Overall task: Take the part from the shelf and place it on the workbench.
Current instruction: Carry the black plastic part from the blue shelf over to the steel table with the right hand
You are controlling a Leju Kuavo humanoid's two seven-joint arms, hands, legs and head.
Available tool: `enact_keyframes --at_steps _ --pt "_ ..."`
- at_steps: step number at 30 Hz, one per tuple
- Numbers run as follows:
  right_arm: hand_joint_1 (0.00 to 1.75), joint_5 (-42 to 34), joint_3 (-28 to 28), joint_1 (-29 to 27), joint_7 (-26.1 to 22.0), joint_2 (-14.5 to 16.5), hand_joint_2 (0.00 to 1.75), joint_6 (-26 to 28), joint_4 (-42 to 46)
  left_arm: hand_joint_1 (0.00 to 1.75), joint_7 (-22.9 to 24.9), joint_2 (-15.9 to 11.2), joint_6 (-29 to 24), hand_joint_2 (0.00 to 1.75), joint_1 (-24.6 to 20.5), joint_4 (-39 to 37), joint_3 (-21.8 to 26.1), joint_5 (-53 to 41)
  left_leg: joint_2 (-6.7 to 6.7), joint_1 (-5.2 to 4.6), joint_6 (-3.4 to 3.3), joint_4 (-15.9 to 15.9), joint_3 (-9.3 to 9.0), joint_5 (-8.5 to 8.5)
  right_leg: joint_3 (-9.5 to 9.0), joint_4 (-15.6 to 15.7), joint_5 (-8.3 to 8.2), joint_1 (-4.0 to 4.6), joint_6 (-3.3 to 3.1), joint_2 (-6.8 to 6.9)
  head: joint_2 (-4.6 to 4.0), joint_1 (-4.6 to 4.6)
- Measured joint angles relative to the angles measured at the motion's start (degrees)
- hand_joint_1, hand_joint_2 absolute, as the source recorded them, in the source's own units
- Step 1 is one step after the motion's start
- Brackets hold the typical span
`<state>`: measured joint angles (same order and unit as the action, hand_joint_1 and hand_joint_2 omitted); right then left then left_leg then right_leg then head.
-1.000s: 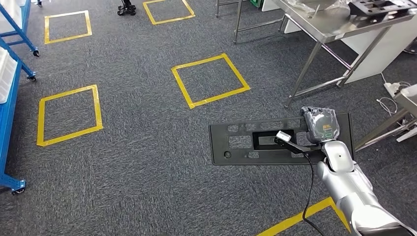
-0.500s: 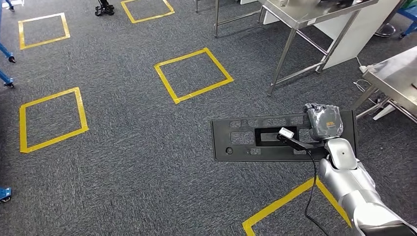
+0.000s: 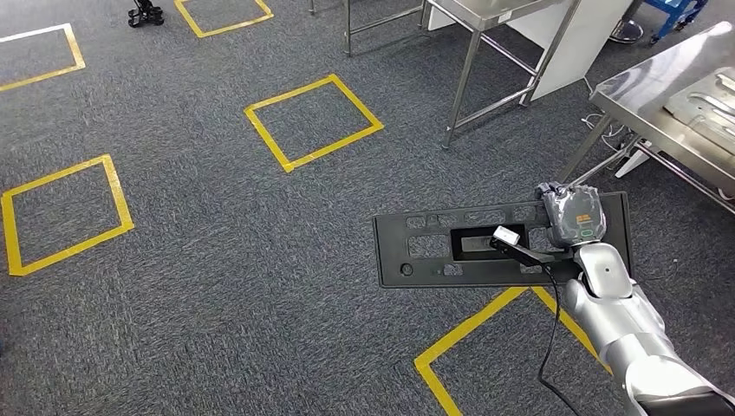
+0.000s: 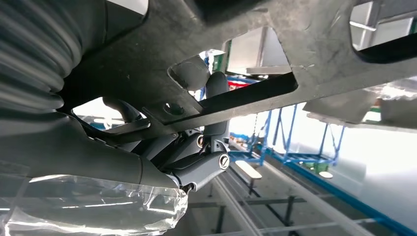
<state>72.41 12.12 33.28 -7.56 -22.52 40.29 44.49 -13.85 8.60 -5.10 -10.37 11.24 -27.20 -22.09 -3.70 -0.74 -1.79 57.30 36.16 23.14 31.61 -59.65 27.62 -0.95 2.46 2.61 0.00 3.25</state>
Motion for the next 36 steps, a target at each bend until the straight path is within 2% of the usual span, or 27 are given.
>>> enact_keyframes --at_steps 1,2,4,6,8,9,10,11,13,15,16,18,20,21,23,24,25,26,27,28,29,30,31,33,34,35,36 --pt "1.75 -0.1 0.1 0.3 0.0 0.0 1.75 0.0 -0.1 0.00 0.0 0.0 0.1 1.75 0.0 0.0 0.0 0.2 -0.42 -0.07 0.33 0.1 0.08 -0.20 -1.17 1.9 0.82 0.28 -0.50 0.24 0.00 0.01" --pt "1.75 -0.2 0.2 0.6 -0.1 0.0 1.75 0.0 -0.1 0.00 0.1 0.0 0.2 1.75 0.0 0.0 0.0 0.3 -0.87 -0.05 0.65 0.2 0.07 -0.41 -1.34 2.7 1.04 0.48 -1.11 -0.05 0.00 0.02" --pt "1.75 -0.4 0.3 0.8 -0.2 0.0 1.75 0.0 -0.4 0.00 0.0 0.0 0.5 1.75 0.0 0.0 0.1 0.8 -0.65 0.14 1.39 0.8 0.32 -0.10 -1.07 2.8 0.41 0.36 -2.16 -0.72 0.00 0.01" --pt "1.75 -0.4 0.4 1.0 -0.3 0.1 1.75 0.0 -0.5 0.00 -0.1 0.0 0.8 1.75 0.0 0.0 0.3 1.1 1.15 0.36 2.02 4.6 1.83 2.78 -0.70 3.0 -0.31 0.21 -3.07 -1.37 0.00 0.02" --pt "1.75 -0.4 0.5 1.1 -0.3 0.2 1.75 0.0 -0.6 0.00 0.0 0.0 1.2 1.75 0.2 0.0 0.5 1.2 2.63 0.47 2.30 12.2 4.70 6.99 -0.03 3.0 -0.82 0.41 -3.54 -2.17 0.00 0.02" --pt "1.75 -0.4 0.6 1.1 -0.3 0.3 1.75 0.0 -0.7 0.00 0.2 0.0 1.4 1.75 0.2 0.0 0.6 1.1 2.89 0.48 2.29 15.4 5.85 8.16 0.30 2.9 -0.93 0.55 -3.67 -2.69 0.00 0.01" --pt "1.75 -0.3 0.6 1.0 -0.2 0.4 1.75 0.0 -0.8 0.00 0.3 0.0 1.6 1.75 0.3 0.0 0.6 0.9 3.04 0.45 2.16 16.8 6.18 8.19 0.59 2.8 -0.98 0.71 -3.73 -3.29 0.00 0.01" --pt "1.75 -0.2 0.7 1.0 -0.1 0.5 1.75 0.0 -0.9 0.00 0.4 0.0 1.8 1.75 0.3 0.0 0.6 0.5 3.16 0.39 1.89 15.8 5.35 7.10 0.76 2.8 -0.98 0.88 -3.75 -3.87 0.00 0.01" --pt "1.75 -0.1 0.7 0.9 0.0 0.6 1.75 0.0 -0.9 0.00 0.1 0.0 2.3 1.75 0.3 0.0 0.6 -0.3 4.08 0.16 0.80 8.6 1.21 3.88 0.81 2.7 -0.93 1.11 -3.76 -4.87 0.00 0.01" --pt "1.75 0.1 0.7 0.8 0.3 0.7 1.75 0.0 -0.9 0.00 -0.4 -0.1 3.0 1.75 0.3 0.0 0.4 -1.4 5.22 -0.03 -0.13 1.9 -2.76 2.71 0.70 2.8 -0.86 1.11 -3.49 -5.60 0.00 0.01" --pt "1.75 0.2 0.7 0.8 0.4 0.7 1.75 0.0 -0.9 0.00 -0.6 -0.1 3.2 1.75 0.3 0.0 0.2 -2.1 5.50 -0.10 -0.39 0.2 -3.72 2.98 0.60 2.7 -0.95 0.98 -3.22 -5.92 0.00 0.01" --pt "1.75 0.4 0.7 0.4 0.5 0.7 1.75 0.0 -0.9 0.00 -0.7 -0.1 3.7 1.75 0.3 0.0 -0.2 -3.2 4.99 -0.17 -0.62 -1.2 -4.71 3.36 0.56 2.2 -1.28 0.89 -2.55 -6.42 0.00 0.01" --pt "1.75 0.4 0.7 0.2 0.4 0.5 1.75 0.0 -0.9 0.00 -0.7 0.0 4.0 1.75 0.2 0.0 -0.7 -3.8 4.35 -0.06 -0.96 -2.3 -6.02 3.40 1.41 0.3 -0.74 0.83 -2.10 -5.61 0.00 0.01" --pt "1.75 0.4 0.7 0.3 0.4 0.4 1.75 0.0 -0.8 0.00 -0.7 0.1 4.2 1.75 0.2 0.0 -1.0 -4.1 4.04 0.00 -1.09 -2.6 -6.68 3.45 2.75 -1.9 0.18 0.74 -1.93 -4.95 0.00 0.01" --pt "1.75 0.3 0.6 0.4 0.3 0.4 1.75 0.0 -0.9 0.00 -0.5 0.2 4.6 1.75 0.3 0.0 -1.4 -4.9 3.41 0.05 -1.13 -2.9 -7.51 4.00 7.35 -8.8 2.40 0.43 -1.40 -3.80 0.00 0.01" --pt "1.75 0.3 0.7 0.4 0.3 0.4 1.75 0.0 -1.0 0.00 -0.4 0.2 4.8 1.75 0.4 0.0 -1.6 -5.3 3.09 0.08 -1.02 -2.9 -7.96 4.45 9.81 -11.8 3.03 0.14 -1.06 -3.57 0.00 0.01" --pt "1.75 0.3 0.7 0.4 0.2 0.4 1.75 0.0 -1.2 0.00 -0.3 0.2 5.1 1.75 0.5 0.0 -1.9 -5.6 2.75 0.15 -0.84 -2.9 -8.55 5.01 11.57 -13.1 2.95 -0.20 -0.72 -3.35 0.00 0.01" --pt "1.75 0.2 0.7 0.4 0.2 0.4 1.75 0.0 -1.4 0.00 -0.2 0.2 5.3 1.75 0.6 0.0 -2.1 -6.0 2.42 0.25 -0.60 -2.9 -9.31 5.68 12.34 -12.5 1.92 -0.57 -0.37 -3.07 0.00 0.01" --pt "1.75 0.2 0.7 0.4 0.2 0.4 1.75 0.0 -1.6 0.00 -0.2 0.2 5.4 1.75 0.7 0.0 -2.4 -6.2 2.08 0.38 -0.32 -2.8 -10.23 6.45 12.03 -9.8 0.09 -0.91 -0.03 -2.64 0.00 0.01" --pt "1.75 0.1 0.7 0.4 0.3 0.4 1.75 0.0 -1.8 0.00 -0.2 0.2 5.5 1.75 0.8 0.0 -2.6 -6.4 1.72 0.43 0.02 -2.9 -11.13 7.32 11.12 -5.9 -2.86 -1.21 0.36 -1.65 0.00 0.00" --pt "1.75 0.1 0.7 0.3 0.4 0.4 1.75 0.0 -1.9 0.00 -0.2 0.2 5.5 1.75 0.8 0.0 -2.8 -6.6 1.35 0.49 0.42 -2.9 -12.05 8.21 10.35 -2.5 -5.31 -1.12 0.49 -0.51 0.00 0.02" --pt "1.75 0.0 0.8 0.2 0.5 0.4 1.75 0.0 -2.0 0.00 -0.2 0.2 5.6 1.75 0.8 0.0 -2.9 -6.7 0.99 0.47 0.87 -3.0 -12.74 8.97 9.79 -0.1 -7.00 -0.78 0.16 0.46 0.00 0.05" --pt "1.75 -0.1 0.8 0.0 0.6 0.3 1.75 0.0 -2.0 0.00 -0.2 0.2 5.6 1.75 0.7 0.0 -3.0 -6.8 0.57 0.42 1.33 -3.2 -13.33 9.65 9.56 1.1 -7.86 -0.37 -0.41 1.02 0.00 0.08" --pt "1.75 0.0 0.9 -0.2 1.0 0.0 1.75 0.0 -1.7 0.00 -0.2 0.2 5.7 1.75 0.4 0.0 -3.2 -6.9 0.05 0.54 2.20 -2.6 -13.93 9.66 9.21 1.1 -6.76 0.22 -1.98 0.22 0.00 0.11" --pt "1.75 0.2 0.9 -0.3 1.2 -0.2 1.75 0.0 -1.3 0.00 -0.3 0.3 5.8 1.75 0.2 0.0 -3.3 -6.9 0.20 0.73 2.52 -0.7 -13.32 8.98 8.63 1.2 -6.24 0.20 -2.47 -0.45 0.00 0.11" --pt "1.75 0.4 0.8 -0.4 1.5 -0.3 1.75 0.0 -1.1 0.00 -0.4 0.4 5.9 1.75 0.1 0.0 -3.4 -6.9 0.80 0.94 2.76 2.8 -11.60 7.87 7.85 1.2 -5.76 0.18 -2.93 -0.94 0.00 0.13" --pt "1.75 0.8 0.8 -0.4 1.8 -0.4 1.75 0.0 -0.8 0.00 -0.5 0.5 6.0 1.75 0.0 0.0 -3.4 -6.9 1.54 1.12 2.91 7.2 -8.89 7.18 6.94 1.3 -5.31 0.18 -3.33 -1.44 0.00 0.14"
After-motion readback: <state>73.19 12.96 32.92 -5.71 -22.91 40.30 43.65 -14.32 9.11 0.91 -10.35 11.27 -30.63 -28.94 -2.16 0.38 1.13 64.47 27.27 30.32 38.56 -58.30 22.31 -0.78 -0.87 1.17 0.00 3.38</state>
